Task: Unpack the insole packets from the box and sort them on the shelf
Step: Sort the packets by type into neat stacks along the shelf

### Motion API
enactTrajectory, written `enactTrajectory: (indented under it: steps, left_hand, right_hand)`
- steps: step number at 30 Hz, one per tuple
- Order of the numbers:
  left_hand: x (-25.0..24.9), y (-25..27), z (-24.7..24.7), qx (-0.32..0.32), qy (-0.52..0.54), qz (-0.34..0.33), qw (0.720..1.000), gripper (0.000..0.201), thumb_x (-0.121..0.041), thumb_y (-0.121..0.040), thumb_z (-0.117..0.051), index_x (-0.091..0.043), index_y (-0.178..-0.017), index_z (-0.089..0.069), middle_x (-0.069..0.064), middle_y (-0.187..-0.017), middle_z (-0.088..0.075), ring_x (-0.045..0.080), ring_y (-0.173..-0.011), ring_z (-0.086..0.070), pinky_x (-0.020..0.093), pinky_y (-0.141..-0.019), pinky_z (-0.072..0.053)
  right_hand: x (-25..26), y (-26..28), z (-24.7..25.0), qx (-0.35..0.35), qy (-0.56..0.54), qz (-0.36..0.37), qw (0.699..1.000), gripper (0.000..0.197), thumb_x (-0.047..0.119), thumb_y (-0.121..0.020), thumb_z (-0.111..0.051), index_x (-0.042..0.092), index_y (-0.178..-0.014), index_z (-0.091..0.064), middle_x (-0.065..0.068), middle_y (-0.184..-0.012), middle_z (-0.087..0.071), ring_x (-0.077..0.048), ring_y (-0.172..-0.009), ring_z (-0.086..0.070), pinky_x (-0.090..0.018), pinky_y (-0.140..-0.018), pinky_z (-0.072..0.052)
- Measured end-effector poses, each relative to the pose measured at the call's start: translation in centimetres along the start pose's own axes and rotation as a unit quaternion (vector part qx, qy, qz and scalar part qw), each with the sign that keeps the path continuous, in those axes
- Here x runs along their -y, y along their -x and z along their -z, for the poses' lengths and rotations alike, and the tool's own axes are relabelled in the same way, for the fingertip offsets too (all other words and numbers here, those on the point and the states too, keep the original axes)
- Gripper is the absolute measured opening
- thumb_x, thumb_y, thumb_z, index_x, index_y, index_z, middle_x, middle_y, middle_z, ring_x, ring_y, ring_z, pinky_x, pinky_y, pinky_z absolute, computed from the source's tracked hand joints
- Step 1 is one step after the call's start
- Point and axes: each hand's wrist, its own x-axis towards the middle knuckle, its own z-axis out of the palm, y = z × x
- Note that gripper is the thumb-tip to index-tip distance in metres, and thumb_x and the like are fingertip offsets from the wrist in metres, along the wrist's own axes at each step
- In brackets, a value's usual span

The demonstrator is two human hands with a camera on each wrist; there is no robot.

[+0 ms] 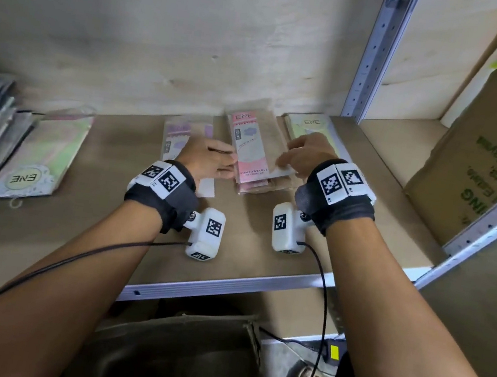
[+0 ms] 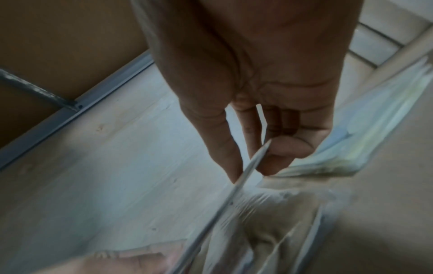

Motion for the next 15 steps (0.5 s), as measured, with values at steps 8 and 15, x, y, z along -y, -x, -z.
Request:
enactTrajectory:
  steps: [8,15]
  left_hand:
    - [-1.8,0.6,-1.1,0.011,-0.047,0.066,0.997,0.036,0.014,-0.091,-0.059,0.014,-0.127,-0.055,0.036,-0.124,-0.061,0.044,-0.106,-0.066,0.030,-0.072,-0.060]
    - [-2.2,0.8,-1.6,-0.016,-0.081,0.099,0.992,0.037,0.011,-0.091,-0.062,0.012,-0.127,-0.056,0.033,-0.121,-0.065,0.042,-0.106,-0.069,0.043,-0.093,-0.057]
  right_hand:
    - [0.1,0.8,-0.3,-0.017,0.098,-0.010,0.995,0.043,0.012,-0.086,-0.072,0.002,-0.125,-0.058,-0.013,-0.125,-0.062,-0.028,-0.113,-0.062,-0.032,-0.092,-0.053]
    - [0.1,0.9,-0.3,-0.007,0.113,-0.007,0.993,0.039,0.010,-0.085,-0.071,0.004,-0.123,-0.061,-0.013,-0.123,-0.064,-0.027,-0.112,-0.063,-0.034,-0.094,-0.053]
